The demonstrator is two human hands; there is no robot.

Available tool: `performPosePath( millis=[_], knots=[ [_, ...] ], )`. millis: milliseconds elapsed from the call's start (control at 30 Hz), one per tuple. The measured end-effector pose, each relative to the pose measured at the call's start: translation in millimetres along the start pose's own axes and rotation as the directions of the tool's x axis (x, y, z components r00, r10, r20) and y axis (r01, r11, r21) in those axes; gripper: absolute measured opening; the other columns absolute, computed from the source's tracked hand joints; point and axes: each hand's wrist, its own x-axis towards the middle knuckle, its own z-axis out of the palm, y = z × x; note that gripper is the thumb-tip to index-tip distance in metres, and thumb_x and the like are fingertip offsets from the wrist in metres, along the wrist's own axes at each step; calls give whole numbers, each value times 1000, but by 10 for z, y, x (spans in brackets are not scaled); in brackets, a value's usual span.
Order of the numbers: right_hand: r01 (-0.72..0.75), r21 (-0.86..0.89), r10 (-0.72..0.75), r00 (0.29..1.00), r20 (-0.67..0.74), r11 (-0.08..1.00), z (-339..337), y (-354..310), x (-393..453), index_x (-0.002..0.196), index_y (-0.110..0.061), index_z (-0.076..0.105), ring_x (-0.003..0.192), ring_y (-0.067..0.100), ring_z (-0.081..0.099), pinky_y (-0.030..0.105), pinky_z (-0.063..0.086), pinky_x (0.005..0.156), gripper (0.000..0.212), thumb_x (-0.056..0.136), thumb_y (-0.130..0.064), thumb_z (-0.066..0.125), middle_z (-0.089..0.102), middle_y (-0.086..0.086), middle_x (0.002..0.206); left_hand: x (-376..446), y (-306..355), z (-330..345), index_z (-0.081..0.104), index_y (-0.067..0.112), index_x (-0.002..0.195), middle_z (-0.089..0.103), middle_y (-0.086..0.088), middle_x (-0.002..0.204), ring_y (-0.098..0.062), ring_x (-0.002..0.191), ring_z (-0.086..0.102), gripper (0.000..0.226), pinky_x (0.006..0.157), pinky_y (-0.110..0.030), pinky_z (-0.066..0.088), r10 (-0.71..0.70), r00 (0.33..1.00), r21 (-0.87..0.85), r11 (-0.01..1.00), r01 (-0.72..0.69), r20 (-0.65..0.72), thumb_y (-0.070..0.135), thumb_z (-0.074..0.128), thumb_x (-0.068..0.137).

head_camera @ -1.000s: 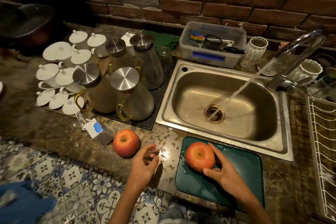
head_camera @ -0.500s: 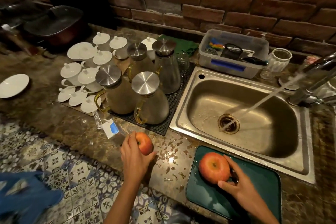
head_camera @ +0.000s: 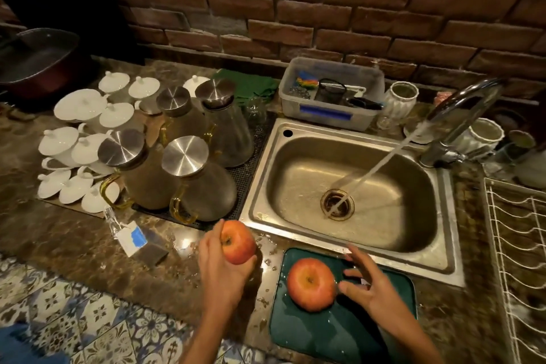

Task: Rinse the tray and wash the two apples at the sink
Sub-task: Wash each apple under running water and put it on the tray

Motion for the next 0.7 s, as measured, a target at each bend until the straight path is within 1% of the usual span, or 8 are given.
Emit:
performPosePath(
  millis=[100,167,233,333,400,533,600,700],
  knots=[
    [56,58,-50,995,-89,997,-223,-179,117,140,-31,47,113,10,62,17,54,84,64,85,-15,74,57,-2,136,68,417,270,35,36,148,37,9,135,-15,129,40,105,106,-34,36,154,985,-46,987,-151,75,23,93,61],
    [105,57,-96,986,-139,993,-360,-315,229,138,-35,51,113,5,64,25,54,93,58,84,-34,73,61,-6,133,164,724,496,36,34,148,40,9,136,-15,130,41,105,108,-34,36,230,966,-95,971,-219,122,26,92,59],
    [142,89,-123,973,-193,986,-479,-433,370,134,-39,55,115,7,64,34,52,99,50,87,-40,72,64,-10,130,244,1039,742,32,33,150,42,3,142,-17,134,40,110,109,-35,37,272,942,-125,960,-251,196,25,91,58],
    [164,213,-110,964,-244,963,-600,-648,630,130,-42,58,114,9,65,35,57,92,44,88,-37,70,65,-8,129,341,1444,1094,26,38,148,44,4,142,-16,133,43,113,110,-39,40,294,901,-170,953,-251,319,30,91,55],
    [126,332,-42,968,-249,935,-680,-783,832,132,-42,57,113,12,66,32,57,85,51,82,-45,68,63,-4,132,414,1632,1336,30,43,141,47,12,129,-14,123,50,108,105,-37,46,294,873,-232,948,-216,388,32,93,54],
    [85,614,36,983,-182,785,-801,-899,1154,142,-31,52,117,26,66,41,58,86,56,88,-39,63,62,6,135,515,1871,1755,34,45,137,48,15,128,-11,115,56,101,88,-31,59,282,832,-303,942,-145,478,31,93,56],
    [105,713,17,987,-161,693,-852,-879,1281,143,-28,51,121,31,63,47,55,93,53,92,-32,63,59,12,138,569,1922,1952,35,50,134,50,12,131,-15,118,55,99,88,-32,59,298,815,-308,939,-155,497,31,91,54],
    [101,800,74,981,-179,591,-881,-813,1449,143,-34,48,126,36,58,52,53,98,58,89,-30,67,50,12,144,654,1889,2192,38,56,130,49,11,135,-19,124,53,97,93,-40,58,299,788,-295,943,-155,539,30,89,52]
  ],
)
